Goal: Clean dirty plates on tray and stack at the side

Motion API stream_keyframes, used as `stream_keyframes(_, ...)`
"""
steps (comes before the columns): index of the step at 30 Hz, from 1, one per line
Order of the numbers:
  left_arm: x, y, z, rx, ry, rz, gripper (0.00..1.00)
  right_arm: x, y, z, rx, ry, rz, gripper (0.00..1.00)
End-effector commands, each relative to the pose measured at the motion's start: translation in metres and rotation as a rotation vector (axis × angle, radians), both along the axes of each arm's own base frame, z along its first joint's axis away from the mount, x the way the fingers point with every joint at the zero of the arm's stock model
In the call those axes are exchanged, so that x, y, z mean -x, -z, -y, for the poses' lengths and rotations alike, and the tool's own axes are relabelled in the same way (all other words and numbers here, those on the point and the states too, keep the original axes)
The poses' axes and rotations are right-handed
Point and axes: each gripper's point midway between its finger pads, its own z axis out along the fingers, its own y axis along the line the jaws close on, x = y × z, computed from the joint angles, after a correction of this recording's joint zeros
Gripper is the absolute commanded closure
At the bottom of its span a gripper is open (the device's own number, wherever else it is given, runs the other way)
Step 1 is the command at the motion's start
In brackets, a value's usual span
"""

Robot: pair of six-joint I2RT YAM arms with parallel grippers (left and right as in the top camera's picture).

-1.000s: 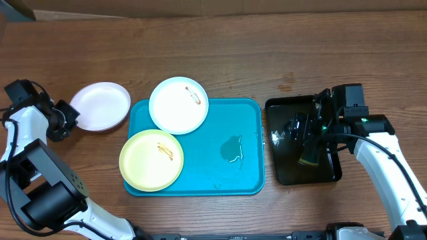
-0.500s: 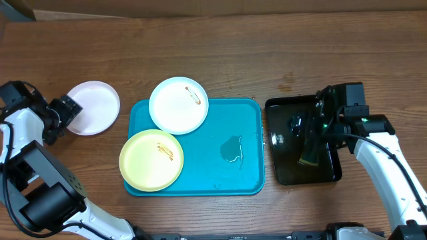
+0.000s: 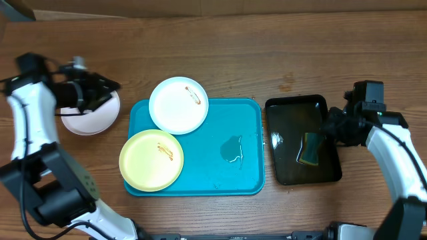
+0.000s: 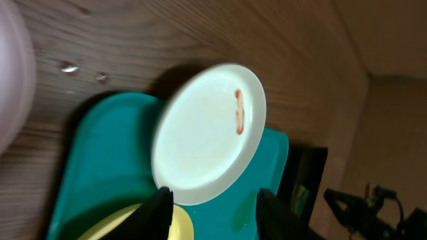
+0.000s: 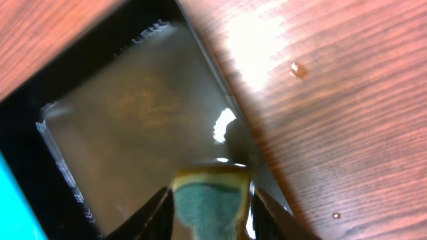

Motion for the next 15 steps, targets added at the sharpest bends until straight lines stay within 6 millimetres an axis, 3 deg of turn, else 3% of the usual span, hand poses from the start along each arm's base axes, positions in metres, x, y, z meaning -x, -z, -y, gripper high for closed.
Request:
stream_keyframes(1, 0.006, -0.016, 0.033, -0.081, 0.151, 0.061, 0.58, -0.006, 0.011, 0.011, -0.002, 0.052, -0.03, 0.62)
stream_keyframes(5, 0.011, -0.012, 0.062, -0.118, 0.23, 0.035, 0.56, 0.0, 0.019, 0.01, -0.009, 0.052, -0.071, 0.62)
stream_keyframes(8, 0.011, -0.011, 0.071, -0.132, 0.254, 0.035, 0.55, 0.0, 0.018, 0.003, -0.032, 0.026, -0.071, 0.62)
stream_keyframes(11, 0.011, -0.01, 0.074, -0.133, 0.261, 0.034, 0.55, -0.01, 0.002, -0.014, -0.124, -0.043, -0.023, 0.51)
stream_keyframes(15, 0.013, -0.007, 0.07, -0.157, 0.244, 0.004, 0.55, -0.02, -0.024, -0.019, -0.151, -0.076, 0.007, 0.45)
